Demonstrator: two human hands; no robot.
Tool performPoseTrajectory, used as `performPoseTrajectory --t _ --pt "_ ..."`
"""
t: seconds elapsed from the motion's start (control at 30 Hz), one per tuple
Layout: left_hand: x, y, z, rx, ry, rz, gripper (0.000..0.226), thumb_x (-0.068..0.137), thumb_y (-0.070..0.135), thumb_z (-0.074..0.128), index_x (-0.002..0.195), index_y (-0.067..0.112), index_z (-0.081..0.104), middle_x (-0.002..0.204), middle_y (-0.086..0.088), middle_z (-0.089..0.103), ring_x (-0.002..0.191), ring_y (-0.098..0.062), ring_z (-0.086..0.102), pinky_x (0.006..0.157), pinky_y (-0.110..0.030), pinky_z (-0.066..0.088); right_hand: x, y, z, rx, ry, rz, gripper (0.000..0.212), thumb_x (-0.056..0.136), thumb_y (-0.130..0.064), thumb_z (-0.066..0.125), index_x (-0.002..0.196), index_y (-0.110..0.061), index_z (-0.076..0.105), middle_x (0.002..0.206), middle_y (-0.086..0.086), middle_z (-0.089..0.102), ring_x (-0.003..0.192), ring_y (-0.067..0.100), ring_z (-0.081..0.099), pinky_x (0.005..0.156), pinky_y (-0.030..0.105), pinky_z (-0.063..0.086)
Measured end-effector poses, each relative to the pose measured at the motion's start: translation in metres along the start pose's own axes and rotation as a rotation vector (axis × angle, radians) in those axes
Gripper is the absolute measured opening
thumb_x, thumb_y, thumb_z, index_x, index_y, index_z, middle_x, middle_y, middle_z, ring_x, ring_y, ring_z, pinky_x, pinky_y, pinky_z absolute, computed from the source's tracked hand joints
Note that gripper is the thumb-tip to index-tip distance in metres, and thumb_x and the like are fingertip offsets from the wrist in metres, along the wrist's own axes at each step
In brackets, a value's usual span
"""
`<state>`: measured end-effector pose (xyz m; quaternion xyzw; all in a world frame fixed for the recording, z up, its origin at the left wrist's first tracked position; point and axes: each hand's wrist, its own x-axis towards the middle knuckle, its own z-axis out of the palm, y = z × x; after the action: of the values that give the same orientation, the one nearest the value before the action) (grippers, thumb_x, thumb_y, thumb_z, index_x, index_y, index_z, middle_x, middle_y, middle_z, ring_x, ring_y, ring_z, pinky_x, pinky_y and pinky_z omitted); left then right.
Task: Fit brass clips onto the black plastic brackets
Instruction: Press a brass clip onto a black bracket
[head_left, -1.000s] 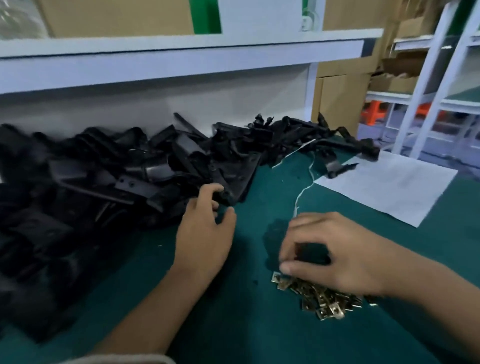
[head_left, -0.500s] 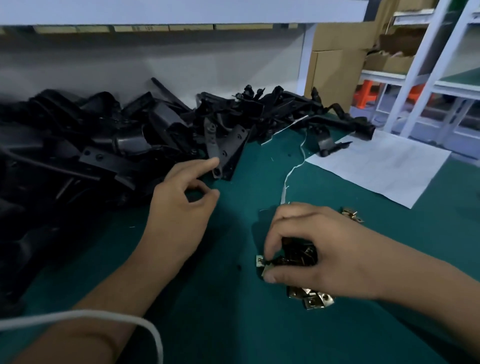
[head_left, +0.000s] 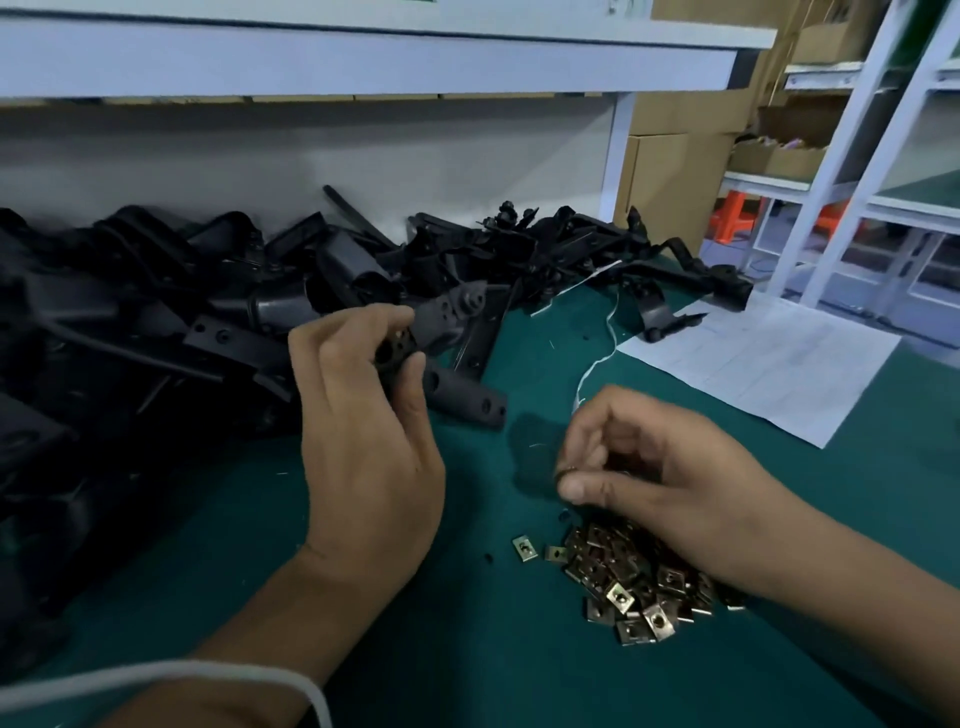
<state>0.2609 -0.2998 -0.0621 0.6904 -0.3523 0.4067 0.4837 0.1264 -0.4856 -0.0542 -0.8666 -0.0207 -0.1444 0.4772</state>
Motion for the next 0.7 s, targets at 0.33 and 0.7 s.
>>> performPoseTrajectory --t 0.33,0.7 --pt "-0.011 0.029 0.011 -0.158 0.027 0.369 0.027 0.113 0.009 0.030 0.133 0.015 0.047 0.116 -0.006 0.035 0.102 -0.010 0.039 0.091 -0.015 0.038 0.004 -0.003 -0.008 0.431 0.362 -0.094 0.014 0.092 -0.010 0.069 0.106 -0.009 0.073 0.095 0.017 0.077 0.091 0.029 0.077 0.086 0.029 0.060" --pt "-0.010 0.026 0.003 -0.134 0.034 0.418 0.054 0.088 0.003 0.074 0.131 0.015 0.043 0.124 0.000 0.038 0.108 -0.013 0.045 0.077 -0.038 0.053 0.005 -0.014 0.001 0.720 0.370 -0.061 0.017 0.082 -0.006 0.075 0.099 -0.006 0.072 0.097 0.022 0.076 0.087 0.032 0.078 0.083 0.042 0.062"
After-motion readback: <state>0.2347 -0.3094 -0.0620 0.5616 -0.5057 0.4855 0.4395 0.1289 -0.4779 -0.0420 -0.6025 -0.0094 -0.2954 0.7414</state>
